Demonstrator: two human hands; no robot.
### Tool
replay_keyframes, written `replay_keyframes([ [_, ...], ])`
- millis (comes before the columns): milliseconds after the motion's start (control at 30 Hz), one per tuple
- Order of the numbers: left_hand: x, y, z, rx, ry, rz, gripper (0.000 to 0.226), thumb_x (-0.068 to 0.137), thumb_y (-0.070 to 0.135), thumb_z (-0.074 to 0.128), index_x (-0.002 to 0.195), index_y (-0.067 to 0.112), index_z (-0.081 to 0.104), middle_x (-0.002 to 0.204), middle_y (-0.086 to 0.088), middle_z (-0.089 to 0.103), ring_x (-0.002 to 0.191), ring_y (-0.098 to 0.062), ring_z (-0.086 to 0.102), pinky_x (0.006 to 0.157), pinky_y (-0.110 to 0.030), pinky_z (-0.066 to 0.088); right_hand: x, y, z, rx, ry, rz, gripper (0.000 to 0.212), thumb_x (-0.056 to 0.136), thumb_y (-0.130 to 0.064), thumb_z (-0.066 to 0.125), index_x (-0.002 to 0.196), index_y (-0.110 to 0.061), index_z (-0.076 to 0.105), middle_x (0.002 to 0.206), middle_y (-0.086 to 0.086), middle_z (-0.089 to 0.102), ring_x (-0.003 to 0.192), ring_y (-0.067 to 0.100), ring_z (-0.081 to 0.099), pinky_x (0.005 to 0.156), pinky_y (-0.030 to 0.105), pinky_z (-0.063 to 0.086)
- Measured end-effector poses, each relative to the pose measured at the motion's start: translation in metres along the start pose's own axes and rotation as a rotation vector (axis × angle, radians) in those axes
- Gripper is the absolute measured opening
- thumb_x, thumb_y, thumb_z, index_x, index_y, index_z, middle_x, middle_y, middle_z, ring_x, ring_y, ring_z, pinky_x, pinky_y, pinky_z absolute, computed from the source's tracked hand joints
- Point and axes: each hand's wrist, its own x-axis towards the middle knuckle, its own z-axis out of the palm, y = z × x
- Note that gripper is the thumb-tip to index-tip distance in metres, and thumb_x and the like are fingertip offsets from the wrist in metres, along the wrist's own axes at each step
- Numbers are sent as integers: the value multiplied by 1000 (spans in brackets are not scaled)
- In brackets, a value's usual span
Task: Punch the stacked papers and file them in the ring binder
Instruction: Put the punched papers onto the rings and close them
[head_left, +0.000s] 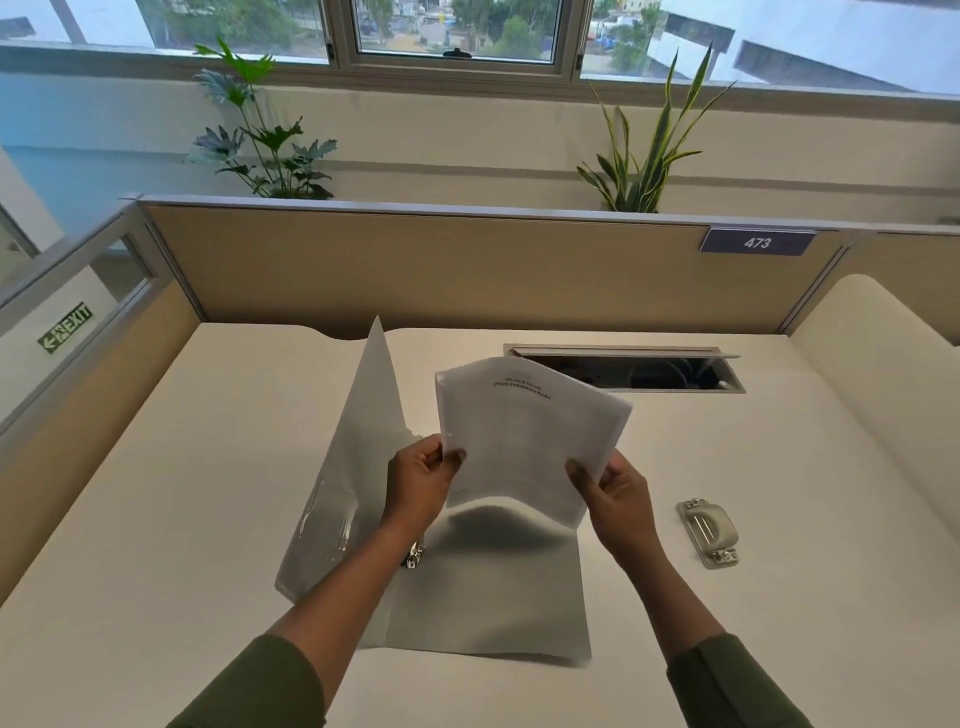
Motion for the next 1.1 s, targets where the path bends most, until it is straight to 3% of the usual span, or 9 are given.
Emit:
replay_keyframes([
  [133,-3,-11,8,158,-45,-68,8,91,16,62,87,21,68,85,-2,73,83,-23,67,71,-33,53,-7,17,3,-98,-36,54,26,90,-31,67,113,-19,66,102,-1,71,84,4,68,62,13,54],
  [300,-4,-16,14,328,-116,-105,19,96,17,53,110,11,65,101,-8,69,91,-25,63,74,-28,45,-7,28,9,-224,-39,108,30,91,-32,64,113,-11,67,99,1,67,84,13,63,56,4,48],
  [433,-1,-12,11,271,-113,-103,18,93,14,56,107,20,67,96,4,70,91,-16,66,75,-27,51,-1,26,5,-204,0,89,33,87,-38,69,107,-12,70,97,-1,71,88,17,68,65,13,49],
  [500,2,-9,8,260,-115,-112,18,91,12,58,103,23,66,91,7,69,88,-16,66,73,-26,52,2,28,0,-134,-10,123,29,84,-31,75,108,-15,70,99,-3,72,90,15,70,71,19,55],
  [567,4,-7,5,263,-139,-132,20,92,10,58,108,18,66,94,4,68,87,-17,64,70,-22,49,1,28,-1,-44,-69,190,31,83,-26,76,111,-19,66,103,-4,71,92,15,70,72,23,59],
  [767,9,-12,-9,347,-203,-256,29,90,9,56,118,11,64,109,-4,67,96,-23,63,84,-32,51,-7,38,17,118,-125,353,38,81,-21,78,116,-16,64,109,2,72,95,23,71,80,38,60],
  [933,9,-16,-25,520,-257,-289,22,90,12,55,110,9,64,99,2,61,93,-20,60,79,-28,46,-15,54,35,164,-112,478,43,79,-11,78,119,-9,61,109,8,71,96,30,69,81,42,59],
  [1100,7,-31,-40,663,-306,-258,27,82,1,44,90,4,70,96,-9,72,92,-31,64,75,-32,48,-23,71,37,107,-135,540,48,77,-12,80,121,-5,61,109,11,72,96,32,70,85,47,58],
])
